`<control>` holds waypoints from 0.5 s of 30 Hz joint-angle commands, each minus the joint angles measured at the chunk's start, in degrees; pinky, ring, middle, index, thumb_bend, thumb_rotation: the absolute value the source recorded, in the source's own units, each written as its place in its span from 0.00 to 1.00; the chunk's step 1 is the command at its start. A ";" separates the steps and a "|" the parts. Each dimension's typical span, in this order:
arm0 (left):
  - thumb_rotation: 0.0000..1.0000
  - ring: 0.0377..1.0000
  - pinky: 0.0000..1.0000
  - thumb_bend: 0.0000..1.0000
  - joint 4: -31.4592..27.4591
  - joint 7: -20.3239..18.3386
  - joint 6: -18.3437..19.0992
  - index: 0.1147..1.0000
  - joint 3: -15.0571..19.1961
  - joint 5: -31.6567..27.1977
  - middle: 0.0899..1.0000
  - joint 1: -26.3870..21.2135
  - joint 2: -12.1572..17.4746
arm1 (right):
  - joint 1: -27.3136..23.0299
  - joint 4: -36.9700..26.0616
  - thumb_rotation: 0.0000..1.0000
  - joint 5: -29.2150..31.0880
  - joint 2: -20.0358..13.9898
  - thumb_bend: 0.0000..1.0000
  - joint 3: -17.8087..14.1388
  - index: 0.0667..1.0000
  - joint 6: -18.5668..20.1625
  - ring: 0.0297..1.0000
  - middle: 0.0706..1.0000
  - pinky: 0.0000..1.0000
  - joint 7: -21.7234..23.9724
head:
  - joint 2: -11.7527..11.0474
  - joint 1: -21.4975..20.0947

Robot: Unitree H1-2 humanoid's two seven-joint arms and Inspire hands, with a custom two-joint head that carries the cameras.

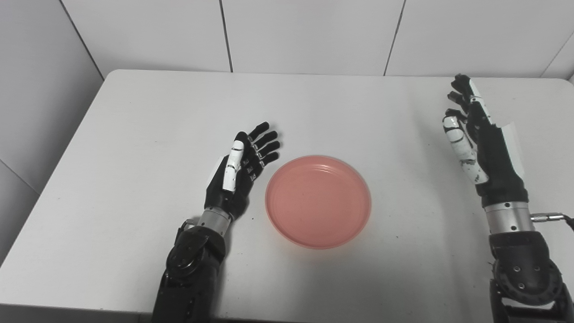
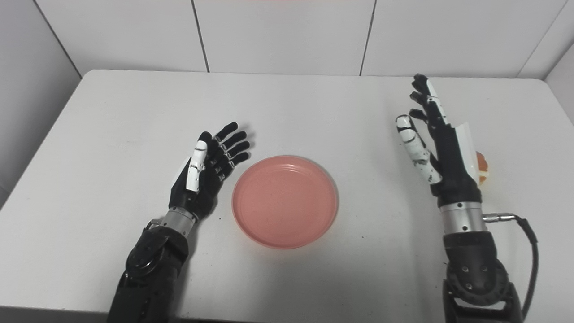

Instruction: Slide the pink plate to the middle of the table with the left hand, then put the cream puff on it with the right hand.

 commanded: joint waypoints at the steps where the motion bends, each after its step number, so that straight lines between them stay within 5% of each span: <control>1: 1.00 0.85 0.85 0.48 0.43 -0.66 -1.33 0.82 0.36 -0.63 0.84 -0.44 0.29 | -2.27 -1.34 0.95 -3.86 -1.58 0.63 -0.84 0.93 1.28 0.87 0.91 0.80 -1.28 | -0.23 -0.42; 9: 1.00 0.84 0.85 0.47 1.87 -1.12 -2.55 0.80 1.01 -1.05 0.83 -0.68 0.38 | -3.82 -1.64 0.68 -13.19 -6.39 0.74 -1.51 0.95 5.09 0.86 0.91 0.74 -0.06 | -0.56 -1.80; 15: 1.00 0.84 0.85 0.47 3.59 -2.17 -3.78 0.81 1.31 -1.95 0.84 -0.72 0.60 | -3.33 -1.92 0.58 -15.09 -8.31 0.78 -2.39 0.94 7.87 0.90 0.94 0.78 0.83 | -1.72 -6.05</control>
